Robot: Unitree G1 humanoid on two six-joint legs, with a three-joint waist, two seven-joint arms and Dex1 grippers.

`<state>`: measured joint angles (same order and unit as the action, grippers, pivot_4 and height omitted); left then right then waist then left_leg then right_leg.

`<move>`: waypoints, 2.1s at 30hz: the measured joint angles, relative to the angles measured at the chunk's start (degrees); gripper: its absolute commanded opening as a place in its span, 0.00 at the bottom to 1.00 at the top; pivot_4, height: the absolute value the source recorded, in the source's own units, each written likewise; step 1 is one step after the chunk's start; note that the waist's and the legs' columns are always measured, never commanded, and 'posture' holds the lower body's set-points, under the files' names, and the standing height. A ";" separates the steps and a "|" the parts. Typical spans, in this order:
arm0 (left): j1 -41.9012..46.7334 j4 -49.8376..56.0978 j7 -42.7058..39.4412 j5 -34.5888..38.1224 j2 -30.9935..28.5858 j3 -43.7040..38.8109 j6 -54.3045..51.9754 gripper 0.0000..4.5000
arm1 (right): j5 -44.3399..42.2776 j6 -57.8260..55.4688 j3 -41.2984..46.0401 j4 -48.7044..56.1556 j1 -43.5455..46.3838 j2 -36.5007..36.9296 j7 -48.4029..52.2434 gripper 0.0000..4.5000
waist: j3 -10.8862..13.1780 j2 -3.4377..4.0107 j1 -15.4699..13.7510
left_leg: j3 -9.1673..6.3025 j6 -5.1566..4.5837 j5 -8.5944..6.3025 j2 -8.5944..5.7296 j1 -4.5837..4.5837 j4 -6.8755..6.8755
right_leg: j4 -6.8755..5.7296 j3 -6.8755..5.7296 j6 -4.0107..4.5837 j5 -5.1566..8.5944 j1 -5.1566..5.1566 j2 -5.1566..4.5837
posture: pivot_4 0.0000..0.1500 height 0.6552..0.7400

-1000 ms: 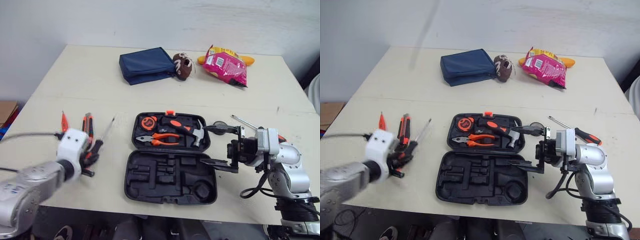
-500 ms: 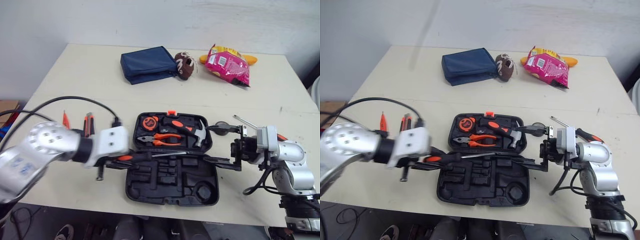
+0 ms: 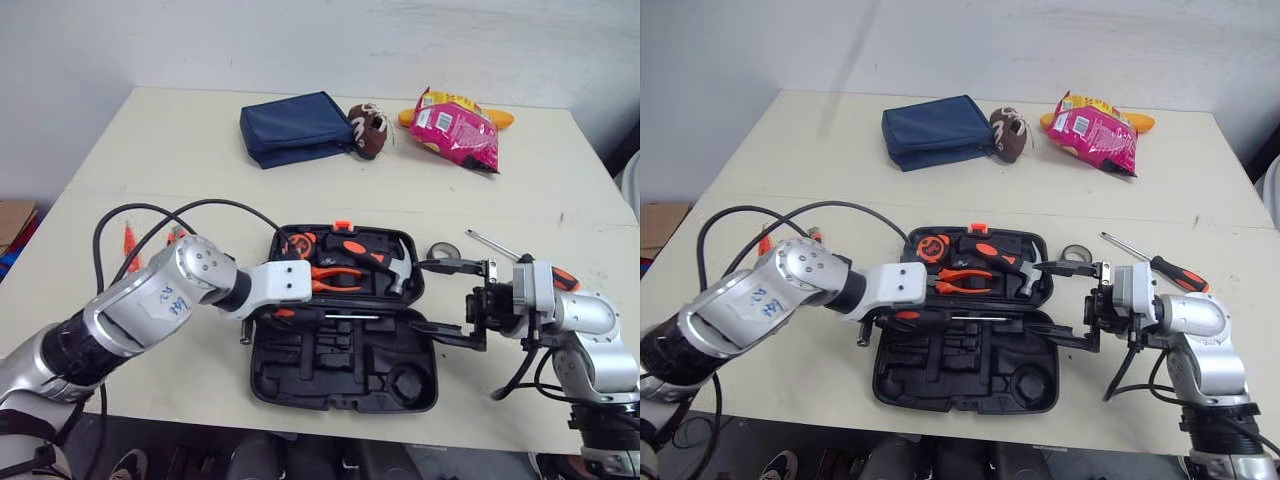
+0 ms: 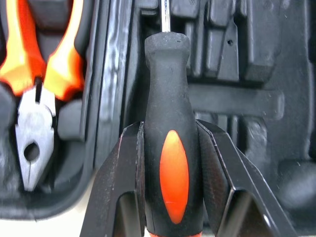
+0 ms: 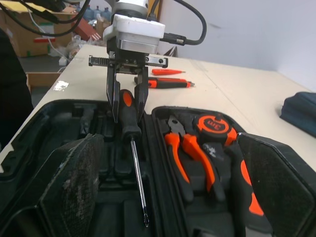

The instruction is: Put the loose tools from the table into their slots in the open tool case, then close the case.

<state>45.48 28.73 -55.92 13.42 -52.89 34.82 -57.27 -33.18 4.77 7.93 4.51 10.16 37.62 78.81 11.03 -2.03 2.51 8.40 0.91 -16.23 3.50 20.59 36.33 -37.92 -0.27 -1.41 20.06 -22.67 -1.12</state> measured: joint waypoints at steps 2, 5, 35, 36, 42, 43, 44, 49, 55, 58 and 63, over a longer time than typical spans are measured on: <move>0.03 -0.16 0.02 -0.72 0.65 0.28 -0.33 0.18 | -0.01 0.25 0.10 -0.03 -0.41 0.00 0.04 1.00 | 0.00 0.00 -0.01 | 0.00 0.00 0.00 0.01 -0.01 0.05 | -0.06 0.01 0.00 0.00 0.00 0.01 | 1.00 1.00; 0.12 -0.19 -0.05 -1.66 1.53 0.68 -0.78 0.18 | -0.02 0.66 0.33 -0.05 -0.75 0.00 0.27 1.00 | 0.00 0.00 -0.13 | 0.00 0.00 0.02 0.02 -0.02 0.11 | -0.13 0.01 0.00 0.00 0.00 0.02 | 1.00 1.00; -3.61 2.04 -1.50 0.47 7.26 -12.87 5.92 0.69 | -0.93 -0.09 1.04 1.80 -2.98 -0.04 -0.19 1.00 | -0.03 0.06 -0.73 | 0.00 -0.04 -0.01 0.06 -0.07 0.47 | -0.42 0.06 -0.01 0.01 0.05 0.03 | 1.00 1.00; -5.97 1.51 -0.89 1.25 8.50 -14.75 8.17 0.60 | -0.86 -0.07 0.98 1.61 -2.94 -0.10 -0.14 1.00 | -0.03 0.05 -0.73 | -0.02 -0.04 -0.01 0.09 -0.03 0.54 | -0.45 0.04 -0.01 0.01 0.05 0.04 | 1.00 1.00; -20.83 -7.12 2.64 4.84 16.60 -24.38 20.27 0.05 | -0.78 0.29 0.98 0.73 -3.50 -0.38 -0.13 1.00 | -0.04 0.06 -0.84 | -0.06 -0.11 -0.11 0.13 -0.05 0.74 | -0.55 0.04 -0.01 0.02 0.10 0.08 | 1.00 1.00; -22.24 -8.74 2.32 4.11 16.38 -24.34 23.45 0.01 | -0.77 0.33 0.99 0.68 -3.50 -0.39 -0.14 1.00 | -0.04 0.06 -0.83 | -0.04 -0.11 -0.11 0.12 -0.06 0.73 | -0.54 0.06 -0.01 0.02 0.10 0.08 | 1.00 1.00; -23.31 -9.86 1.70 3.22 16.31 -24.11 26.46 0.01 | -0.77 0.34 0.99 0.62 -3.50 -0.40 -0.16 1.00 | -0.04 0.07 -0.81 | -0.04 -0.10 -0.13 0.12 -0.06 0.72 | -0.53 0.06 -0.01 0.02 0.11 0.08 | 1.00 1.00; -23.62 -13.85 1.88 -0.70 17.64 -20.68 32.56 0.01 | -0.77 0.38 1.10 0.63 -4.03 -0.40 -0.46 1.00 | -0.04 0.08 -0.89 | -0.03 -0.10 -0.19 0.12 -0.06 0.71 | -0.49 0.06 -0.01 0.02 0.13 0.08 | 1.00 1.00; -21.50 -17.44 3.19 -4.27 20.31 -18.03 35.40 0.01 | -0.76 0.37 1.16 0.71 -4.71 -0.40 -1.16 1.00 | -0.05 0.08 -0.89 | -0.03 -0.11 -0.21 0.13 -0.07 0.73 | -0.50 0.06 -0.03 0.01 0.14 0.08 | 1.00 1.00; -20.87 -18.25 3.36 -6.41 20.42 -17.22 37.68 0.01 | -0.74 0.36 1.17 0.72 -4.83 -0.39 -1.47 1.00 | -0.05 0.09 -0.88 | -0.03 -0.11 -0.21 0.13 -0.10 0.72 | -0.50 0.06 -0.03 0.01 0.17 0.08 | 1.00 1.00; -19.47 -18.62 3.17 -7.29 21.33 -15.64 36.35 0.01 | -0.55 0.41 1.19 0.66 -4.94 -0.39 -1.51 1.00 | -0.07 0.09 -1.01 | -0.03 -0.13 -0.22 0.12 -0.15 0.73 | -0.49 0.06 -0.03 0.01 0.24 0.07 | 1.00 1.00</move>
<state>26.01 10.11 -52.74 6.12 -31.56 19.18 -20.92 -33.74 5.18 9.11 5.17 5.21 37.23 77.30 10.96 -1.93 1.50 8.38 0.78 -16.45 3.62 20.44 37.06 -38.41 -0.22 -1.45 20.07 -22.44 -1.05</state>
